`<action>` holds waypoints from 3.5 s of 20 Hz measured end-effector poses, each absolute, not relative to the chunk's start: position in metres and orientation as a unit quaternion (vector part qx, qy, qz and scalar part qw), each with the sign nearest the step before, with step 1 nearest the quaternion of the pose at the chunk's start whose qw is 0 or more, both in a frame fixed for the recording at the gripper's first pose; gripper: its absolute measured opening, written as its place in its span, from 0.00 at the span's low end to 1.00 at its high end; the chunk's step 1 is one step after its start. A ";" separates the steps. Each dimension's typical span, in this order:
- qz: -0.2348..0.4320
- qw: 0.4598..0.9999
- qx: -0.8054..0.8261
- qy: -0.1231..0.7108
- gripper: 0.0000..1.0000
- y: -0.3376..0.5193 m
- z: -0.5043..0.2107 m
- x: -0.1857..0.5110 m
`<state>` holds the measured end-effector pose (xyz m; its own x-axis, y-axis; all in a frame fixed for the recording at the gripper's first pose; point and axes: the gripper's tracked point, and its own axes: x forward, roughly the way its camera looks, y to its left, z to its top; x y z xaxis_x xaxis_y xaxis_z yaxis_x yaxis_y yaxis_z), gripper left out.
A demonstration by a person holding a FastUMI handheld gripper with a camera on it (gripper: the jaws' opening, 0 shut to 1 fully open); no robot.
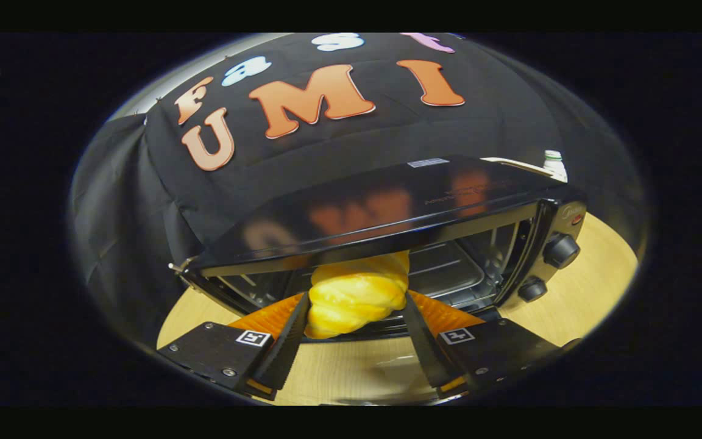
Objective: Open the toaster oven, put the food inside, and close the toaster oven door.
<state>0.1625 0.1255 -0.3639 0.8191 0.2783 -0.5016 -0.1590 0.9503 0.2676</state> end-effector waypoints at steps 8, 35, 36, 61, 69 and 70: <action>0.078 0.951 0.125 0.271 0.90 0.117 -0.374 0.184; 0.091 0.935 -0.024 0.341 0.99 0.068 -0.398 -0.031; 0.095 0.931 -0.027 0.351 0.99 0.071 -0.407 -0.035; 0.077 0.927 -0.013 0.368 0.98 0.074 -0.396 -0.016; 0.091 0.950 -0.096 0.283 0.98 0.080 -0.338 0.028; 0.092 0.952 -0.093 0.276 0.99 0.080 -0.332 0.031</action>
<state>0.0307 0.0801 -0.3318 0.8303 0.1230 -0.5435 -0.2260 0.9659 -0.1266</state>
